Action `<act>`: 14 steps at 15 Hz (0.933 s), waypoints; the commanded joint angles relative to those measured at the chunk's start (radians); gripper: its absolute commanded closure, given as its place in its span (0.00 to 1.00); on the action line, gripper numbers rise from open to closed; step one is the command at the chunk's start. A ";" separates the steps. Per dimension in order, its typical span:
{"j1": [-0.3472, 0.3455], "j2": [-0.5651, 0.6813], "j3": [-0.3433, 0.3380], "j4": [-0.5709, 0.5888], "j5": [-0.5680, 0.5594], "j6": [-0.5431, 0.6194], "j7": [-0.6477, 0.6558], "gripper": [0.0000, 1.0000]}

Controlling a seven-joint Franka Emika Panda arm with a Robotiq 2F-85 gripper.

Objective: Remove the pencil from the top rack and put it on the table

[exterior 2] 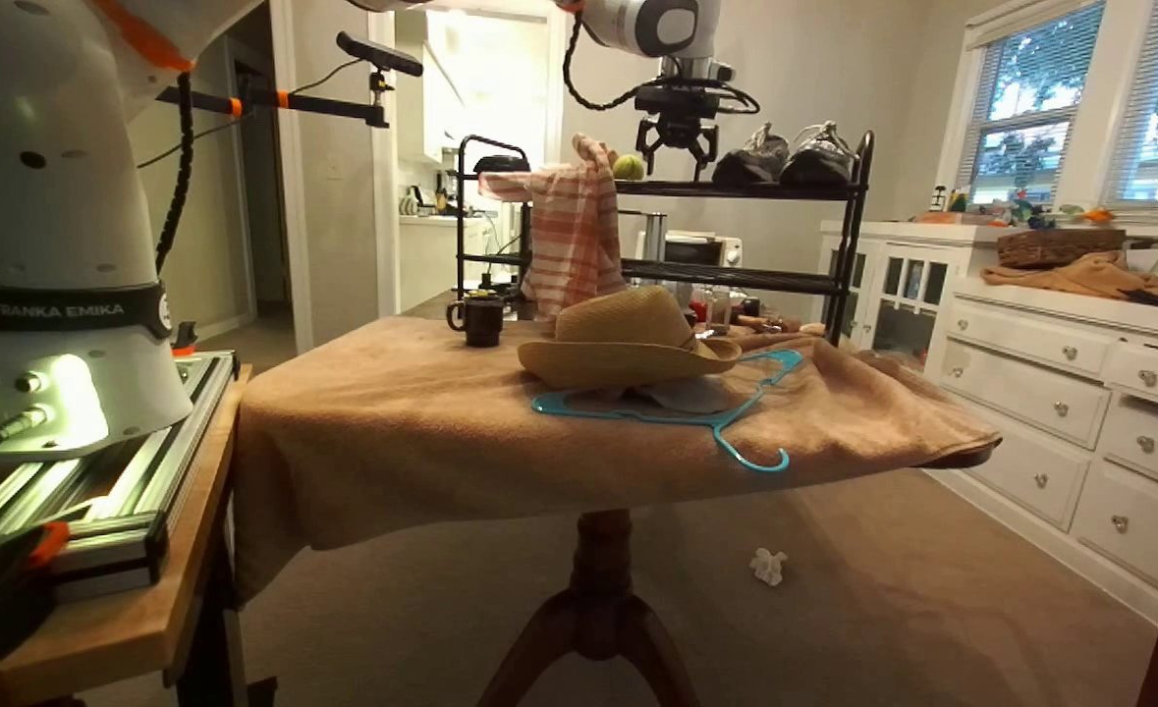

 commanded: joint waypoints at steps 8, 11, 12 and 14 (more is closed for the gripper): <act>0.017 0.025 0.000 0.064 -0.016 -0.002 0.010 0.00; 0.019 0.033 -0.002 0.067 -0.026 0.003 -0.006 0.00; 0.019 0.037 -0.002 0.069 -0.027 0.005 -0.006 0.00; 0.020 0.045 -0.006 0.068 -0.030 0.021 -0.005 0.00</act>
